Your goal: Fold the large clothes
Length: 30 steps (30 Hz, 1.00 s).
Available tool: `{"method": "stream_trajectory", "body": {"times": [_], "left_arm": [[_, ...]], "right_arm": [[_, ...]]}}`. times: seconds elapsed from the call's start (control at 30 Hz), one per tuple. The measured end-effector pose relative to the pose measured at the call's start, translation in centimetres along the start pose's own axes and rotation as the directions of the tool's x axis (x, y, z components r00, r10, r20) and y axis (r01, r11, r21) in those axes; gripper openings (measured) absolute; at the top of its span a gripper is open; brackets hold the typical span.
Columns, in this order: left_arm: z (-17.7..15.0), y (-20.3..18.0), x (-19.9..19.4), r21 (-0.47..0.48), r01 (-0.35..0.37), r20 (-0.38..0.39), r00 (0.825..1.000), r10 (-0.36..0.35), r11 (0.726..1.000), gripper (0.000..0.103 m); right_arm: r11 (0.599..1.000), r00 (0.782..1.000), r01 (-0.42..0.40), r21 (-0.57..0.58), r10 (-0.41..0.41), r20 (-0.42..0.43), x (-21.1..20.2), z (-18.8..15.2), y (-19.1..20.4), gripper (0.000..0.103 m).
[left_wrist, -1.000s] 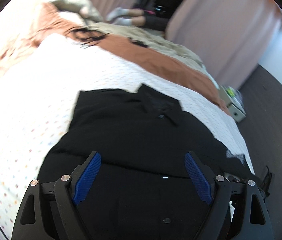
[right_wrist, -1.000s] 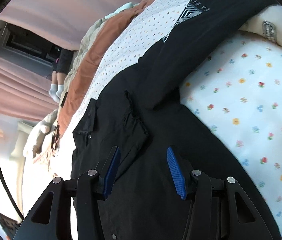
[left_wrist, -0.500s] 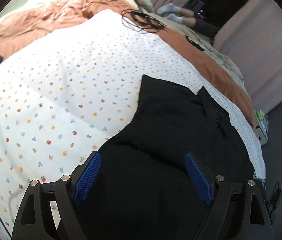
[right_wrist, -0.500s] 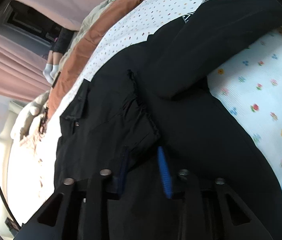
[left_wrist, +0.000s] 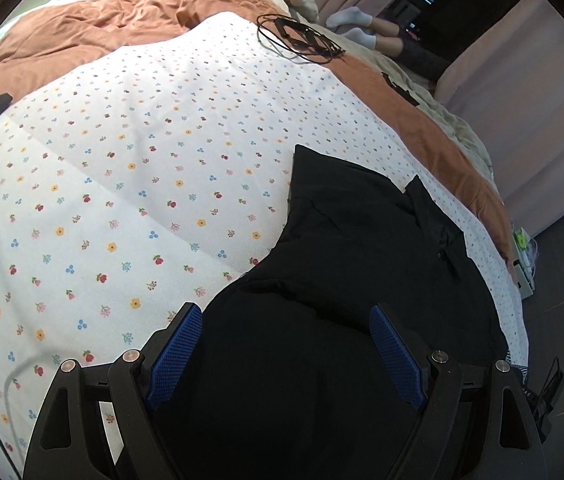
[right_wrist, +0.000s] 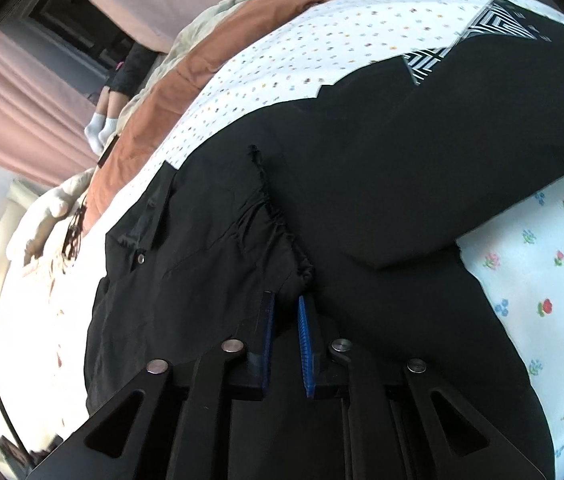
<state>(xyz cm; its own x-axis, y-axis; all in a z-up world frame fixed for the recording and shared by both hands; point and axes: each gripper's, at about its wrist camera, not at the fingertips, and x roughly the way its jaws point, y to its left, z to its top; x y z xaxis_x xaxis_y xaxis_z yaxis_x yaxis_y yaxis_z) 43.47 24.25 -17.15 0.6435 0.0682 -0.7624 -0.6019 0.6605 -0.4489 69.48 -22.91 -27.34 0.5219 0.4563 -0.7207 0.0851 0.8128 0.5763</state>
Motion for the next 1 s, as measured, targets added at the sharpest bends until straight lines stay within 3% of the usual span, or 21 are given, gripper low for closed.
{"method": "stream_trajectory", "body": {"times": [0.1, 0.13, 0.17, 0.23, 0.63, 0.93, 1.0], "left_arm": [[-0.2, -0.4, 0.1, 0.007, 0.004, -0.004, 1.000, -0.004, 1.000, 0.087], [-0.3, -0.6, 0.1, 0.012, 0.004, -0.005, 1.000, -0.004, 1.000, 0.087], [-0.4, -0.7, 0.2, 0.018, 0.002, -0.007, 1.000, -0.002, 1.000, 0.087], [-0.6, -1.0, 0.3, 0.024, 0.001, -0.010, 1.000, -0.001, 1.000, 0.087], [-1.5, -2.5, 0.8, 0.053, 0.000, -0.022, 1.000, 0.001, 0.999, 0.087], [-1.9, -3.5, 1.5, 0.111, -0.005, -0.032, 0.999, 0.009, 0.994, 0.087], [-1.8, -3.3, 1.6, 0.105, -0.017, -0.025, 0.999, 0.020, 0.994, 0.087]], "right_arm": [[0.999, 0.998, 0.050, -0.013, -0.049, 0.039, -1.5, -0.1, 0.0, 0.026], [0.998, 0.997, 0.056, -0.018, -0.055, 0.058, -2.3, 0.0, -0.1, 0.036], [0.999, 0.996, 0.050, -0.012, -0.049, 0.077, -3.1, 0.1, -0.4, 0.044], [0.999, 0.991, 0.041, 0.016, -0.043, 0.127, -5.2, 0.4, -1.3, 0.051], [0.972, 0.952, 0.050, 0.228, -0.116, 0.284, -12.6, 2.6, -10.8, 0.051], [0.958, 0.936, 0.021, 0.285, -0.119, 0.331, -12.2, 4.7, -14.7, 0.051], [0.955, 0.936, -0.009, 0.295, -0.096, 0.340, -11.5, 5.0, -15.0, 0.045]]}}
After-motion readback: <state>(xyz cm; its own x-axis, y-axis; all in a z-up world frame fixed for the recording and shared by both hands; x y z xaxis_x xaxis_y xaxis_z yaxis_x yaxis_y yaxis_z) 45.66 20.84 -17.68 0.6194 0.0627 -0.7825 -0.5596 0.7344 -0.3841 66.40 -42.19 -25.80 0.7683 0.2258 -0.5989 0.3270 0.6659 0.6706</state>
